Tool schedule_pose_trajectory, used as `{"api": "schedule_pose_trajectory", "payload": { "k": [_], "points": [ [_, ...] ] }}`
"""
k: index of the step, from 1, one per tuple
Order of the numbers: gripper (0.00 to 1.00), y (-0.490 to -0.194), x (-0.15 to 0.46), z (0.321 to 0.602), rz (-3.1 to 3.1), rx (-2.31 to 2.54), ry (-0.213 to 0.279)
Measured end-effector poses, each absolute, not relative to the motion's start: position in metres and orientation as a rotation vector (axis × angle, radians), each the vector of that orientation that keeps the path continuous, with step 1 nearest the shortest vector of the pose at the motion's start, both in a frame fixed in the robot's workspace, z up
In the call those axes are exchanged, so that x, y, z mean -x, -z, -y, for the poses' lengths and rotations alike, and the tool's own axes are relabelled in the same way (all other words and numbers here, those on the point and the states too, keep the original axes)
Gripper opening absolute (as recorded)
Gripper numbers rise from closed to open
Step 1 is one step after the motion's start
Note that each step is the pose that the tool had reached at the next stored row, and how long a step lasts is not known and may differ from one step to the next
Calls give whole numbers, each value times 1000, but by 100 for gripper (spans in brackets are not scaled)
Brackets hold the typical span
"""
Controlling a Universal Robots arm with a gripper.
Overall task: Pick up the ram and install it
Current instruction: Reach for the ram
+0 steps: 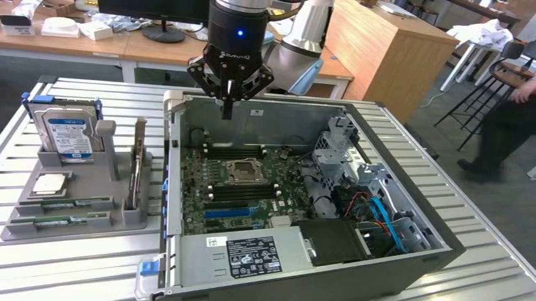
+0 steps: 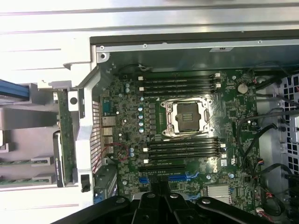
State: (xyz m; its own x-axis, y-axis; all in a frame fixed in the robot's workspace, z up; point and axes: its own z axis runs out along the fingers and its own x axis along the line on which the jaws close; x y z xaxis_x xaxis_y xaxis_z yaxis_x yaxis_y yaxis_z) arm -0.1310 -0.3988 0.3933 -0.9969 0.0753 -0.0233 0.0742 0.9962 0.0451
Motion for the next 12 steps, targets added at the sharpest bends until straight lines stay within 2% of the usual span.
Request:
{"api": "schedule_pose_trajectory", "payload": {
  "k": [12],
  "points": [
    [10,-393,150,399,-3114,-117,-69]
  ]
}}
